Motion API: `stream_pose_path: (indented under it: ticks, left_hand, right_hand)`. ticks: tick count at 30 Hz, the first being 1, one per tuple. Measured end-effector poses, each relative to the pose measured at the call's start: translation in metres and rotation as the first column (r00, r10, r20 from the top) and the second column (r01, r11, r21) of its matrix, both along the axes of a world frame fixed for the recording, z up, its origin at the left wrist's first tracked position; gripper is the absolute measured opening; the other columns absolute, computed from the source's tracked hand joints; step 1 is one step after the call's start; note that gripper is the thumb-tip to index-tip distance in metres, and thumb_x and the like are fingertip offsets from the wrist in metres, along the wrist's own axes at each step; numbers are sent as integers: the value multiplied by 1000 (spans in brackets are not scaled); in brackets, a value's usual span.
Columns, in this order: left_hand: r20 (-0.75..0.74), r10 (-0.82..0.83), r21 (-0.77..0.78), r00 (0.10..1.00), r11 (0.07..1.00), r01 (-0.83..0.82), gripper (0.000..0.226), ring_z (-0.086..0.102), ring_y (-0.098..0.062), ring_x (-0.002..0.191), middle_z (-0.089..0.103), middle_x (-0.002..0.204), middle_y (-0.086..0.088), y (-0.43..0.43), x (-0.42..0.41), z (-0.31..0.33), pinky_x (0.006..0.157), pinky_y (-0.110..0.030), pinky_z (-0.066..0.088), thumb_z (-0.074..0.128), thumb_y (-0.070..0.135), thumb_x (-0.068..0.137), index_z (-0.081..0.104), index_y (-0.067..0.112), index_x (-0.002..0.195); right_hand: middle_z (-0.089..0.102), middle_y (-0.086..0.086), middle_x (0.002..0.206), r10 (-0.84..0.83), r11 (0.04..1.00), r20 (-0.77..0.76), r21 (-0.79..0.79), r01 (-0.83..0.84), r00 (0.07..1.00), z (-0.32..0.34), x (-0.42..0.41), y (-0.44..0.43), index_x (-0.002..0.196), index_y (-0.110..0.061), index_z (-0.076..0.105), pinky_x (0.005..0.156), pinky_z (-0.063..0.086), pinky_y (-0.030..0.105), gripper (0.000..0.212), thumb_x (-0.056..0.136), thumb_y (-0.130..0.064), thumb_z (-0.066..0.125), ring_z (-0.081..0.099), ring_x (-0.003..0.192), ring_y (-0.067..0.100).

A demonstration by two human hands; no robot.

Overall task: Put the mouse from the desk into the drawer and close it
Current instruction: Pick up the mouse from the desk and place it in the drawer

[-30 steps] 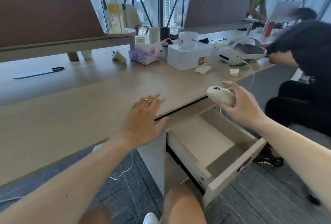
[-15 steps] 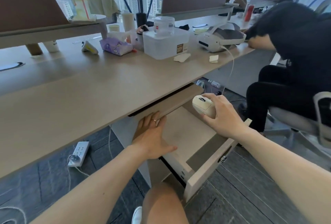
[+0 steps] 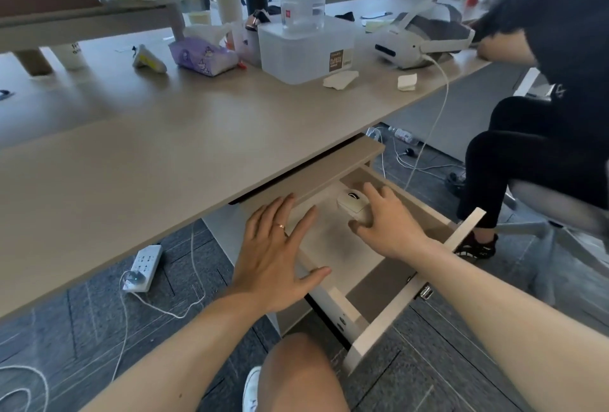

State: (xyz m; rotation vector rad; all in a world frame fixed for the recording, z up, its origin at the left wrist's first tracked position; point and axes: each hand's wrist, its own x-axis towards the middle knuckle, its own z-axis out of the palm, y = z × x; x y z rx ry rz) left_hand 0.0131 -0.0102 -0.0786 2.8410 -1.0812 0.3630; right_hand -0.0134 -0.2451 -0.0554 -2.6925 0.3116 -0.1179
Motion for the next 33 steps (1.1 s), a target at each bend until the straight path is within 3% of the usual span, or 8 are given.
stream_pose_path:
  ticks: [3, 5, 10, 16, 20, 26, 33]
  left_hand:
    - [1, -12, -6, 1000, 1000, 12, 98, 15, -31, 152, 14, 168, -14, -1, 2, 2, 118, -48, 17, 34, 85, 83, 13, 30, 161]
    - [3, -8, 1, 1000, 1000, 8, 98, 14, -29, 152, 14, 168, -13, -1, 4, 1, 118, -47, 17, 34, 85, 82, 13, 30, 161]
    - [-7, -1, 2, 1000, 1000, 1, 100, 15, -29, 151, 15, 167, -13, 0, 4, 0, 117, -47, 17, 37, 85, 81, 17, 29, 160]
    - [-11, 7, 0, 1000, 1000, -7, 100, 16, -30, 151, 16, 167, -14, 1, 3, -1, 118, -49, 16, 40, 83, 80, 20, 26, 160]
    - [-17, 7, 6, 1000, 1000, -7, 100, 15, -30, 152, 14, 167, -15, 0, 3, -1, 119, -49, 16, 39, 84, 81, 20, 26, 160]
    - [-21, 11, 19, 1000, 1000, -10, 100, 12, -30, 153, 11, 168, -15, 0, 2, -1, 120, -49, 13, 36, 84, 81, 18, 26, 161]
    - [-26, 18, 25, 1000, 1000, -17, 100, 11, -30, 153, 10, 168, -14, -1, 2, -1, 120, -50, 14, 37, 84, 81, 17, 26, 161]
  right_hand:
    - [44, 7, 129, -4, 1000, -120, 17, 6, 993, -13, 9, -2, 149, -37, 29, 78, 48, 36, 73, 87, -34, 68, 56, 100, 28]
    - [44, 9, 133, 15, 1000, -227, 21, -11, 974, -24, 17, -2, 149, -35, 30, 82, 51, 39, 73, 87, -32, 69, 58, 103, 30]
    - [46, 10, 128, 42, 995, -387, -69, -75, 921, -48, 28, 9, 147, -28, 31, 89, 50, 39, 76, 83, -44, 68, 59, 110, 34]
    - [45, 8, 129, 31, 985, -385, -144, -93, 923, -54, 33, 10, 144, -26, 33, 90, 50, 41, 78, 79, -46, 72, 57, 115, 34]
    - [40, 6, 139, 91, 982, -353, -121, -142, 931, -47, 28, 4, 150, -32, 26, 94, 50, 42, 89, 77, -54, 71, 53, 120, 31]
    - [15, 4, 163, 312, 900, -460, -136, -413, 832, -45, 14, -6, 157, -42, 15, 106, 43, 37, 83, 90, -22, 61, 44, 134, 32]
    - [9, 5, 165, 242, 911, -469, -190, -365, 849, -52, 24, -11, 159, -39, 10, 108, 41, 37, 82, 95, -13, 54, 42, 135, 35]
